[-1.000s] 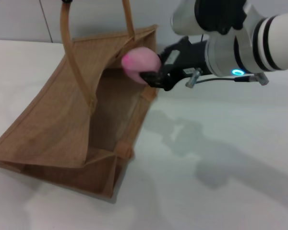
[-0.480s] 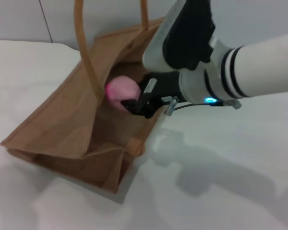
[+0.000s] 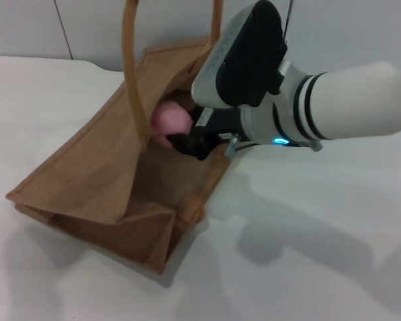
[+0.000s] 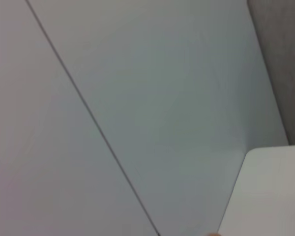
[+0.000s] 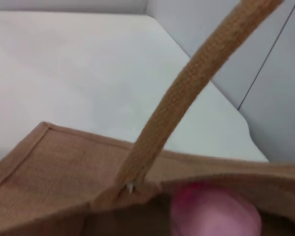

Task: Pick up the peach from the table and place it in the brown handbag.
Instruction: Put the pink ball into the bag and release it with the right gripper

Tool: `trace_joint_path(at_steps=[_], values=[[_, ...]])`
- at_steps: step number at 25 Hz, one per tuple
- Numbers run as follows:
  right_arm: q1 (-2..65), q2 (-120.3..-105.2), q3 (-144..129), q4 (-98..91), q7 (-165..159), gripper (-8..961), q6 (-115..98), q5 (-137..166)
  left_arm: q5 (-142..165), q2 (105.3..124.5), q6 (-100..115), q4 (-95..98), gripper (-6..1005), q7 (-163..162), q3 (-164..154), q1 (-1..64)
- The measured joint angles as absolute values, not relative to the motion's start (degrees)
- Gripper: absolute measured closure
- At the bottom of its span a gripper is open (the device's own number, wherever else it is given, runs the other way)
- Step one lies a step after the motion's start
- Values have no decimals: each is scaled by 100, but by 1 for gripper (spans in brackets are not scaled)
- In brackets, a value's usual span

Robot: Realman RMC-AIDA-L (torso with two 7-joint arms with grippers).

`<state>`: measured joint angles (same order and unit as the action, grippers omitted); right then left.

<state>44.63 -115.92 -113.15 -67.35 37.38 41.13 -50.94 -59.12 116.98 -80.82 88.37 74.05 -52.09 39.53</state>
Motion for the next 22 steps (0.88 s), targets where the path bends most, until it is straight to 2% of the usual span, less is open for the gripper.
trace_joint_path(at_steps=[11,22], values=[[5091,-11602,-11390,-5456,4744,548,3691,-6297,-6194,11698,-7931,8852,876,7353,-5524,4002],[5272,-11625,-11482,-5311,4717,378,3468,-6395,-6193,11693,-7876,8852,876,7347,-5496,3914]])
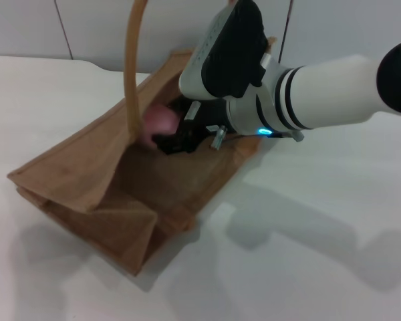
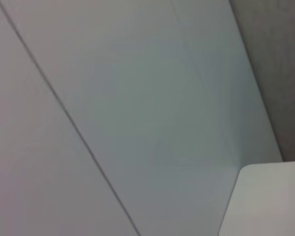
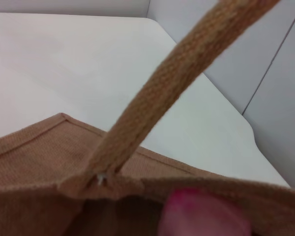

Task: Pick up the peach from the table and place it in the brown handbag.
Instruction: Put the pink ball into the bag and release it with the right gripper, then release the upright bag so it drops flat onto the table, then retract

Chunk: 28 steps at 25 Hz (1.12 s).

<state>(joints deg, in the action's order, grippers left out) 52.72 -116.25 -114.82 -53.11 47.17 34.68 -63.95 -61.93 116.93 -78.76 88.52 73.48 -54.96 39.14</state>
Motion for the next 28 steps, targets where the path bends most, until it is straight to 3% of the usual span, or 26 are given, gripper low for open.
trace_joint_path(at_steps=[5,10,21,28], values=[[5260,-11586,-11312,-5351,4620,287,3919,-6318,-6167,11675,-7735,8852,876,7356,-5432,3693],[5148,-11568,-10775,-5555,4405,71,4627,-5635,-6135,11670,-7643,8838,876,7396,-5269,3488],[4311,-11557,-9755,-7147,3566,74,5731,-3179,-5901,11688,-7240,8759,876,7351,-5083,3133],[3533,-11591,-9816,-7883,2907,77,4723,-2318,-5951,11697,-6779,8440,878,7221,-5080,2931]])
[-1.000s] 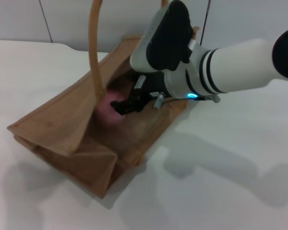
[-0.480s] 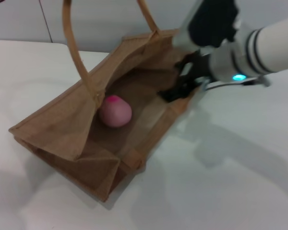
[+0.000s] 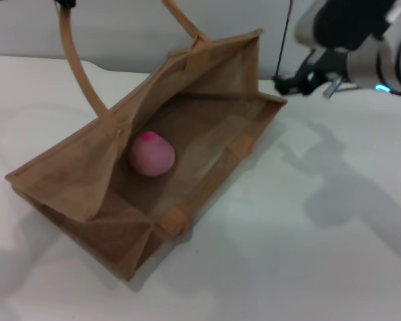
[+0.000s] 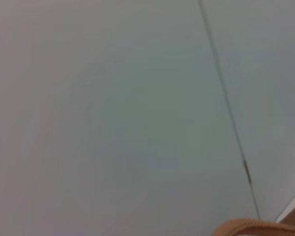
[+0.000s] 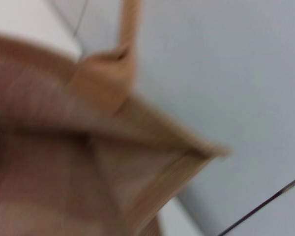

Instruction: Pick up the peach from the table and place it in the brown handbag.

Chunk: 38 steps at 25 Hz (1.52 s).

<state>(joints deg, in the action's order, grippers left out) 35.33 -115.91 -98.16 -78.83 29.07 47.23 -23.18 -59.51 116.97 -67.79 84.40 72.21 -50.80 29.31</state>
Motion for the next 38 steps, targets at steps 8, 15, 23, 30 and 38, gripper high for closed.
trace_joint_path(at_steps=[8,15,23,30,38], values=[[2941,-11572,-9748,-8072,2781,77,3296,-2610,-6643,11685,-6498,7901,852,7315,-4903,2795],[3070,-11558,-9656,-7759,2787,78,3335,-2689,-6693,11669,-6796,7866,822,7318,-4874,2955],[3208,-11562,-9667,-7546,2777,78,3349,-2688,-7660,11659,-7188,7841,718,7665,-4741,2997],[3251,-11566,-9668,-7508,2774,79,3384,-2691,-8247,11652,-7932,7483,420,8038,-4247,3180],[3273,-11567,-9657,-7455,2771,79,3414,-2690,-8250,11682,-8079,7305,215,8220,-4104,3274]])
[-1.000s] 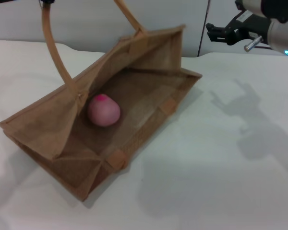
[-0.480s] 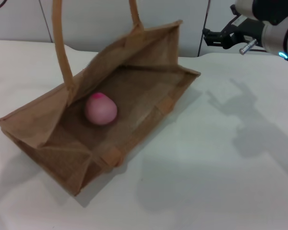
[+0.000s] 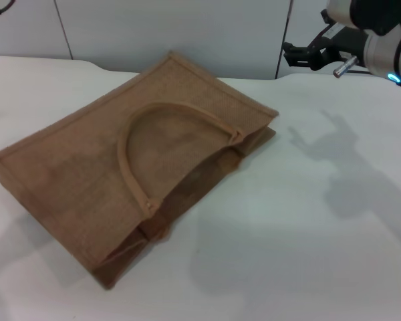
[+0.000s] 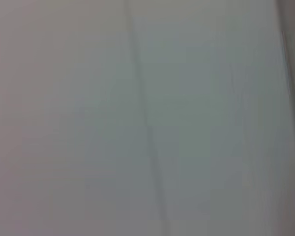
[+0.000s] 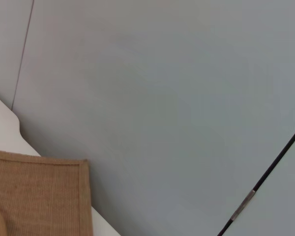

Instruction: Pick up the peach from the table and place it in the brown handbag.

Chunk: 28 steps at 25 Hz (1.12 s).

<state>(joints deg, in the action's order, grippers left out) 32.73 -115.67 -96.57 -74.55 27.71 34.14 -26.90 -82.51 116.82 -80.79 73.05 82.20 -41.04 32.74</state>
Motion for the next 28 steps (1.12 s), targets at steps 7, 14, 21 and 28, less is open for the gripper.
trace_joint_path(at_steps=[7,14,21,28], values=[[3083,-11589,-9681,-7453,2723,80,2819,-2689,-8578,11719,-7153,6987,221,8562,-3746,2814],[2684,-11592,-9730,-7308,2607,80,1287,-2690,-10143,11750,-6344,5335,227,10369,-3744,2474],[2561,-11588,-10024,-6461,2272,80,-438,-2690,-11717,11767,-6249,3633,227,12494,-3792,2449],[2587,-11585,-10359,-5597,1781,81,-1455,-2689,-12713,11759,-6300,1874,227,14373,-3749,2752]])
